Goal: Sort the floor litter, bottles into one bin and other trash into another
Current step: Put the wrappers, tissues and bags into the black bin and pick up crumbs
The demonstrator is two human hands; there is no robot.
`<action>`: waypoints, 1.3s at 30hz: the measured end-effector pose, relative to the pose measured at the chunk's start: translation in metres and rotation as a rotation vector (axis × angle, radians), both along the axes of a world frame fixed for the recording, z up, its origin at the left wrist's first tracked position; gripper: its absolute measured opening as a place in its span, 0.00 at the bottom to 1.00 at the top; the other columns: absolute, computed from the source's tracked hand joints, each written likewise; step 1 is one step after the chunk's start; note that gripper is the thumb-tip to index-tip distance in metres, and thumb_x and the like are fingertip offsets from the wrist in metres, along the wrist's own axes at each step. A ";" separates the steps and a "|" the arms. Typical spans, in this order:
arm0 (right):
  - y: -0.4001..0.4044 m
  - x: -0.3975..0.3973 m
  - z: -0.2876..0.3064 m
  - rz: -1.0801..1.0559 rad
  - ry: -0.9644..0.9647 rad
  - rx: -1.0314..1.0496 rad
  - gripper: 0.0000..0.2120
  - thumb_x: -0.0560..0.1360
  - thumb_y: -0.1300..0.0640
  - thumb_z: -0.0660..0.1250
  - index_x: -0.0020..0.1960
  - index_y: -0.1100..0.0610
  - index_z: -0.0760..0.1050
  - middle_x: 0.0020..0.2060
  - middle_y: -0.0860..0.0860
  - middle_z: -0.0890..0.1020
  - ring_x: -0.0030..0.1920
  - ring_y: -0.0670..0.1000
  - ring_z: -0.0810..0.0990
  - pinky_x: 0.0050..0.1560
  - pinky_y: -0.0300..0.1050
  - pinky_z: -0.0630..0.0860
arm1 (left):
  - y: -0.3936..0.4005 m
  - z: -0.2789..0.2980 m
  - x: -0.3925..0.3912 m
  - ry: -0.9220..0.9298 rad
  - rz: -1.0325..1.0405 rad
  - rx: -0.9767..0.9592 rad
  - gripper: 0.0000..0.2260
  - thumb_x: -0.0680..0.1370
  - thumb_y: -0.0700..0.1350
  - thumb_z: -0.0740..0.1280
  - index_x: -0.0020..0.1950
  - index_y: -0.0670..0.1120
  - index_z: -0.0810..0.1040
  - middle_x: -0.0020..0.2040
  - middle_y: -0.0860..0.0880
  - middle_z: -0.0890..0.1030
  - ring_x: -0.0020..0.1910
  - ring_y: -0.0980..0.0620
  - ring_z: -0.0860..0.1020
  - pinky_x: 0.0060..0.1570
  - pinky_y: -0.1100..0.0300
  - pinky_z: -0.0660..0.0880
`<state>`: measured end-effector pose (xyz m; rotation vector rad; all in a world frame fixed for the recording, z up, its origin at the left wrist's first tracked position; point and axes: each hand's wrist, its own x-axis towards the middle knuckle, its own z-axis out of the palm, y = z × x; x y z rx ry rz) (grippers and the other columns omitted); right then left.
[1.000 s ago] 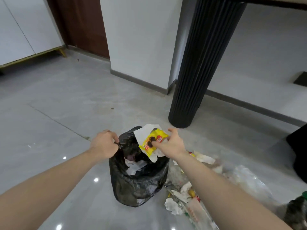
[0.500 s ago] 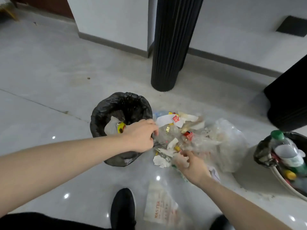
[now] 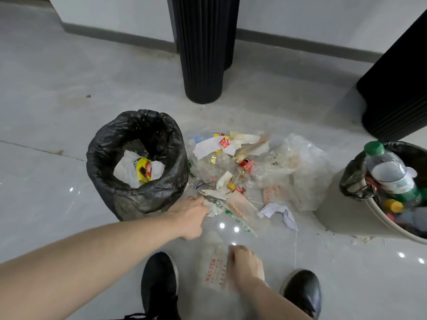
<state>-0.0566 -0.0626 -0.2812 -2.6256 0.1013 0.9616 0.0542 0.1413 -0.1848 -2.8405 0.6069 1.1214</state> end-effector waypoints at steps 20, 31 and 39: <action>-0.066 0.100 -0.005 -0.052 -0.217 -0.177 0.17 0.73 0.52 0.72 0.61 0.51 0.77 0.59 0.51 0.76 0.62 0.58 0.68 0.62 0.51 0.72 | -0.036 -0.085 -0.009 -0.188 0.331 0.049 0.58 0.60 0.67 0.78 0.81 0.47 0.52 0.75 0.47 0.66 0.71 0.45 0.63 0.72 0.48 0.62; -0.095 0.090 0.000 -0.141 -0.136 -0.184 0.27 0.72 0.46 0.74 0.69 0.48 0.72 0.64 0.49 0.72 0.67 0.56 0.67 0.64 0.52 0.74 | -0.050 -0.105 -0.052 -0.227 0.302 0.092 0.46 0.65 0.66 0.77 0.75 0.48 0.62 0.72 0.48 0.67 0.69 0.45 0.66 0.65 0.49 0.66; -0.081 0.082 -0.004 -0.388 -0.039 -0.113 0.28 0.67 0.43 0.71 0.66 0.47 0.72 0.63 0.49 0.71 0.64 0.57 0.68 0.55 0.47 0.71 | -0.043 -0.109 -0.047 -0.294 0.303 0.004 0.21 0.77 0.52 0.72 0.68 0.52 0.74 0.67 0.52 0.72 0.66 0.47 0.69 0.64 0.51 0.67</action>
